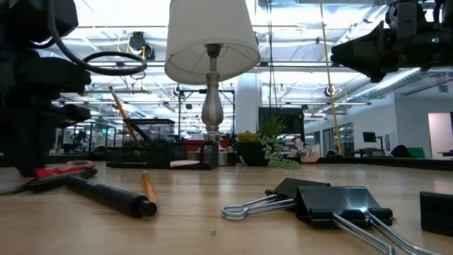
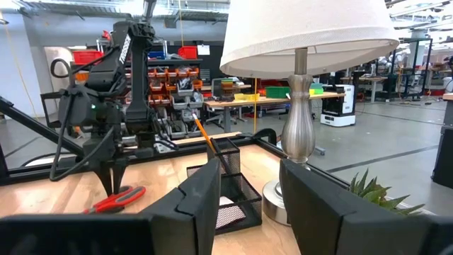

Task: Pick and place office supplies into organizer
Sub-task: Put the red scissors into the black desk organizer

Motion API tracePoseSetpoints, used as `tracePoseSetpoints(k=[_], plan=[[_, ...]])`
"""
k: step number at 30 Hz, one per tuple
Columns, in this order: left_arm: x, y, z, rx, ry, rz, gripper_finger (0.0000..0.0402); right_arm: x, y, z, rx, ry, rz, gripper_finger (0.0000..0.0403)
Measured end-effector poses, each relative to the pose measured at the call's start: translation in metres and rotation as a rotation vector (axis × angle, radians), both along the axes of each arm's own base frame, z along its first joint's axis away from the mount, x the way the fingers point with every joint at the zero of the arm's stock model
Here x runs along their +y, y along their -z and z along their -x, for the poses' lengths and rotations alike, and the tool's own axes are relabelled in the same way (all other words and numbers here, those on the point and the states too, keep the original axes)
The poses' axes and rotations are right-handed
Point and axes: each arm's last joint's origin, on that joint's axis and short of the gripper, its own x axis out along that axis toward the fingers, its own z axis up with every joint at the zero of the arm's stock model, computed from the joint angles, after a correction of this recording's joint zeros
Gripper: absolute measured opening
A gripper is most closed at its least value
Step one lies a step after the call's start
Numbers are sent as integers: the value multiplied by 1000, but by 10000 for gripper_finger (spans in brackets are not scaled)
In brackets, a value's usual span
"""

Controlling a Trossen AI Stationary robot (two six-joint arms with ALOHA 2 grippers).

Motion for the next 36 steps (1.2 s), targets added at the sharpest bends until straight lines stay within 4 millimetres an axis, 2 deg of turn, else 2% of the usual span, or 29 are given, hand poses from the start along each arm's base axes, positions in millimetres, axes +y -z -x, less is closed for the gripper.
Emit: tracePoseSetpoints(k=[4, 9, 16, 21, 26, 31, 36], plan=[[-3, 0, 1, -11, -36, 9, 49, 0, 0, 0, 0, 0, 0, 141], [-9, -2, 2, -50, -53, 3, 16, 0, 0, 0, 0, 0, 0, 141], [-12, -6, 5, -79, -68, 5, 35, 0, 0, 0, 0, 0, 0, 141], [-14, -13, 6, -77, -78, 5, 19, 0, 0, 0, 0, 0, 0, 141], [-16, -33, 4, -54, -103, -118, 16, 0, 0, 0, -1, 0, 0, 141], [-19, -65, -4, -79, -132, -206, 37, 0, 0, 0, 0, 0, 0, 141], [-16, -96, -5, -81, -180, -334, 22, 0, 0, 0, -1, 0, 0, 141]])
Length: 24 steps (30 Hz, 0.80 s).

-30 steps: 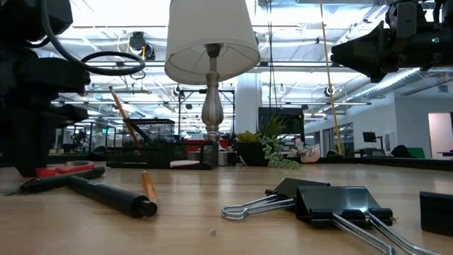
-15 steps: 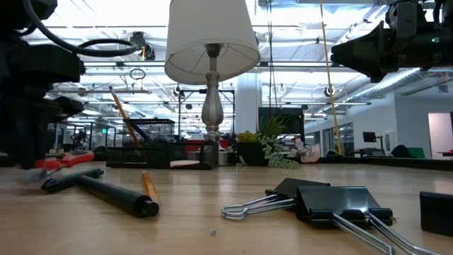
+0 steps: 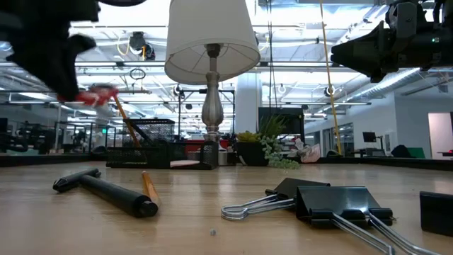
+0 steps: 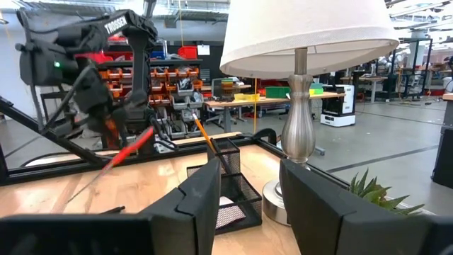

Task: Pick and place office supplies into organizer
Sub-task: Put the red scissors into the black desk organizer

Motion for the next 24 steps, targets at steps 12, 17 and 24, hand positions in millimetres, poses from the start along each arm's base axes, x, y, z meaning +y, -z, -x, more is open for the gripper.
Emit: tracePoseSetpoints(k=[12, 17, 24], plan=[[32, -40, 2, 6, -220, -264, 41, 0, 0, 0, 1, 0, 0, 141], [52, -40, 1, 47, -329, -306, 25, 0, 0, 0, 0, 0, 0, 141], [72, -42, -3, 63, -383, -393, 21, 0, 0, 0, 0, 0, 0, 141]])
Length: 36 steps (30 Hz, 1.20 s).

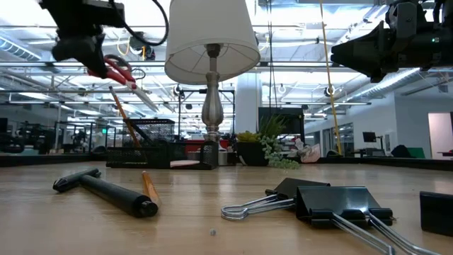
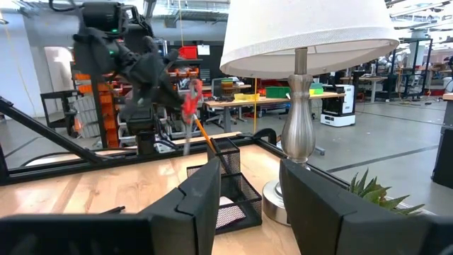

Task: Pick and place office supplies into organizer
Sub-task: Put the red scissors into the black desk organizer

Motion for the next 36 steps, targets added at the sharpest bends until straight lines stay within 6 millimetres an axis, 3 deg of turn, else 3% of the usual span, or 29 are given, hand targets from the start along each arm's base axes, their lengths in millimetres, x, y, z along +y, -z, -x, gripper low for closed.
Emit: tracePoseSetpoints(k=[5, 14, 17, 22, 31, 36], plan=[[14, -1, 0, -12, -77, -51, 39, 0, 0, 0, 0, 0, 0, 141], [29, -3, 0, -12, -147, -113, 13, 0, 0, 0, 0, 0, 0, 141], [35, -3, 0, 5, -163, -116, 32, 0, 0, 0, 0, 0, 0, 141], [42, -3, -2, 17, -164, -159, 52, 0, 0, 0, 0, 0, 0, 141], [43, -3, -16, -22, -85, -125, 16, 0, 0, 0, 0, 0, 0, 141], [42, -2, -17, 21, -44, -89, 26, 0, 0, 0, 0, 0, 0, 141]])
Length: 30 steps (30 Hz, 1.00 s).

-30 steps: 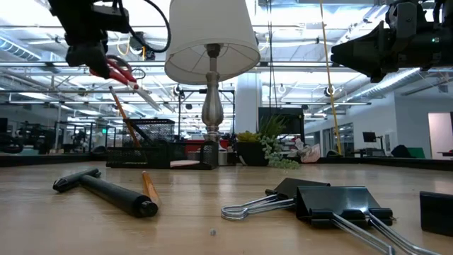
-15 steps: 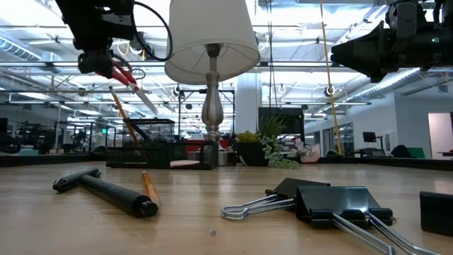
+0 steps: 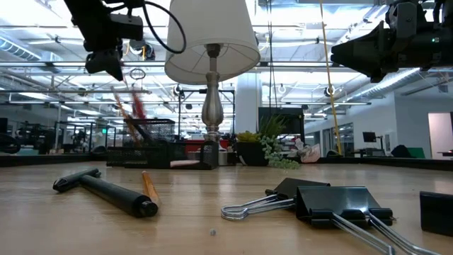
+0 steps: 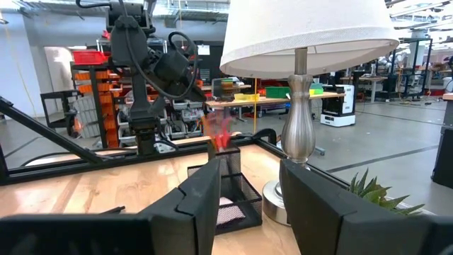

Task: Pick and place office supplies into organizer
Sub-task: Put the red scissors into the black desk organizer, then put the black pen into the black desk organizer

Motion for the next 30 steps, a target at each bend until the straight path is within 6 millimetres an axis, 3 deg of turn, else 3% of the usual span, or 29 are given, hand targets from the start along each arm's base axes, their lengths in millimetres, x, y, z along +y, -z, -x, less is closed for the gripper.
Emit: tracePoseSetpoints(k=[6, 11, 18, 24, 30], plan=[[0, 1, 0, -35, -28, 15, 42, 0, 0, 0, 0, 0, 0, 141], [-7, 3, -3, -99, -34, 139, 56, 0, 0, 0, -1, 1, 0, 141], [-35, 7, -4, -19, 167, 391, 67, 0, 0, 0, 0, 0, 0, 141], [-61, 9, -12, -130, 273, 532, 76, 0, 0, 0, -1, 0, 0, 141], [-76, 30, -8, -161, 281, 603, 133, 0, 0, 0, -1, 0, 0, 141]])
